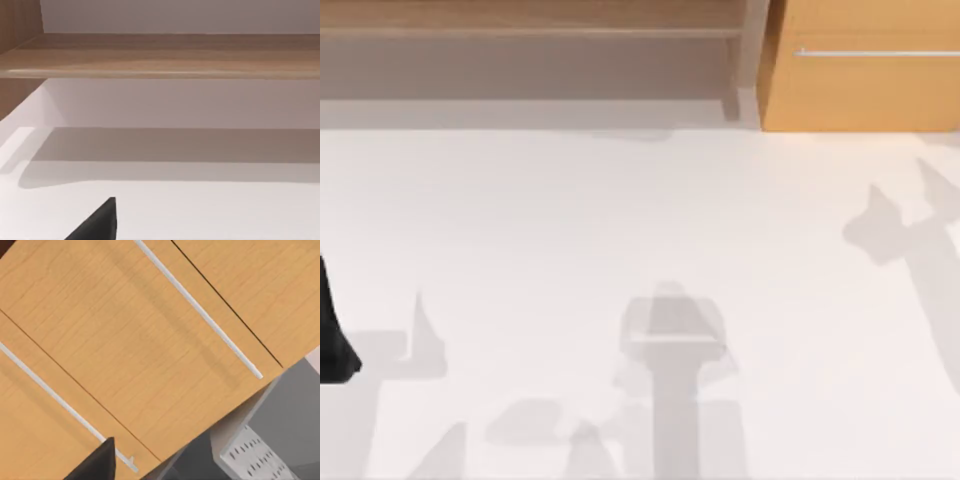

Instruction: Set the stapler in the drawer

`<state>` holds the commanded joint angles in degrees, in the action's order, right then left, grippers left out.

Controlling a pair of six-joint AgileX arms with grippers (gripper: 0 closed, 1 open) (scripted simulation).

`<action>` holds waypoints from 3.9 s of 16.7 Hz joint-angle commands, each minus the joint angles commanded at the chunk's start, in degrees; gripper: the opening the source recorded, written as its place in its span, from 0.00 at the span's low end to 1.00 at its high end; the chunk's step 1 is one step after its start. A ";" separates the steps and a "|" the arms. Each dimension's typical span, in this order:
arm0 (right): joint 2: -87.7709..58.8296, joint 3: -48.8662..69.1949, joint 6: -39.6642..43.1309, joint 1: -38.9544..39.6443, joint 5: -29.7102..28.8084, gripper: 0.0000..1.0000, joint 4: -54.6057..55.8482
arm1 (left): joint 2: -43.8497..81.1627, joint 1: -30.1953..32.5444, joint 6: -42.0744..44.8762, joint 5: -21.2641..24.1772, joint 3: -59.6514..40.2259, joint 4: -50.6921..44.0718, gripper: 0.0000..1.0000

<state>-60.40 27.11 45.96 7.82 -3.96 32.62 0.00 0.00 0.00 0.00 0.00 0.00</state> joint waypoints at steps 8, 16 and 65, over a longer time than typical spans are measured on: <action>-45.19 17.89 29.31 2.47 -4.71 1.00 26.26 | 0.00 0.00 0.00 0.00 0.00 0.00 1.00; -67.29 26.95 43.23 2.30 -8.17 1.00 40.85 | 0.00 0.00 0.00 0.00 0.00 0.00 1.00; -63.31 17.20 43.07 3.80 -9.50 0.00 46.30 | 0.00 0.00 0.00 0.00 0.00 0.00 1.00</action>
<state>-123.71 44.31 89.03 11.63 -13.46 78.91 0.00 0.00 0.00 0.00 0.00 0.00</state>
